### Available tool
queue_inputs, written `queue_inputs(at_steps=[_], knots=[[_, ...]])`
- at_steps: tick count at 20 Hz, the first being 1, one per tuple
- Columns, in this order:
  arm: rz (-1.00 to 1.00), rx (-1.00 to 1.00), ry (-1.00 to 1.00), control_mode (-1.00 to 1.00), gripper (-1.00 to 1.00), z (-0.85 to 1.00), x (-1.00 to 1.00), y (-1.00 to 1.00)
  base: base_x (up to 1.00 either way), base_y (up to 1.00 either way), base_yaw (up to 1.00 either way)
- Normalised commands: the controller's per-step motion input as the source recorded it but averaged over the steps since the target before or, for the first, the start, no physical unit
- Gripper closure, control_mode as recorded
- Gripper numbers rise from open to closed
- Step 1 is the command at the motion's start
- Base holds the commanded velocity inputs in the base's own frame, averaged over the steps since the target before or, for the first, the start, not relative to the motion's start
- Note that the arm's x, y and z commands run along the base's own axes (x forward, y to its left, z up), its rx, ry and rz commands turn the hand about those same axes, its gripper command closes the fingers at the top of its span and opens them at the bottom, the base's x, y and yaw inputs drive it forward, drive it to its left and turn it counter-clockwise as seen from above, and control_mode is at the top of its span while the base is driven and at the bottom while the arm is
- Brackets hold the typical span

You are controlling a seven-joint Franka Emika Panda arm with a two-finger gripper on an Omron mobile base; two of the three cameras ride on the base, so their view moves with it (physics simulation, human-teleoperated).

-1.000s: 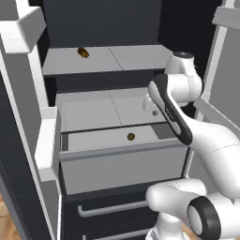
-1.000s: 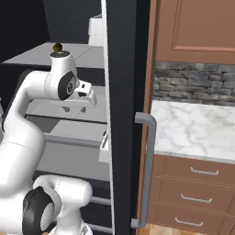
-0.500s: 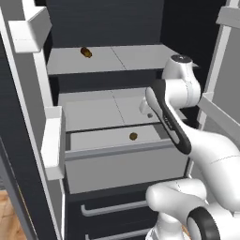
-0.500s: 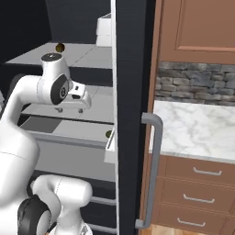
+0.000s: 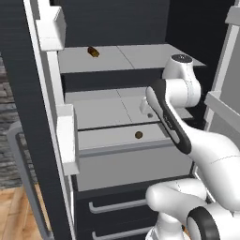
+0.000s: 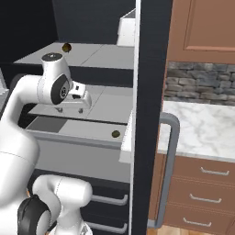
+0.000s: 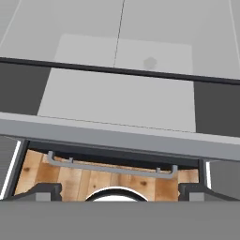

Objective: Fully open the fridge drawer.

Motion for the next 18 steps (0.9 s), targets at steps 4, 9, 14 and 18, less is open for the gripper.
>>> queue_inputs(at_steps=[4, 9, 14, 18], knots=[[0.0, 0.0, 0.0, 1.0, -1.0, 0.0, 0.0, 0.0, -0.31, 0.28, 0.0], [0.0, 0.0, 0.0, 1.0, -1.0, 0.0, 0.0, 0.0, -0.51, 0.0, 0.0], [0.0, 0.0, 0.0, -1.0, -1.0, -0.01, -0.31, 0.0, -0.1, 0.0, 0.0], [0.0, 0.0, 0.02, -1.0, -1.0, -0.02, -0.22, 0.0, 0.0, 0.0, 0.0]])
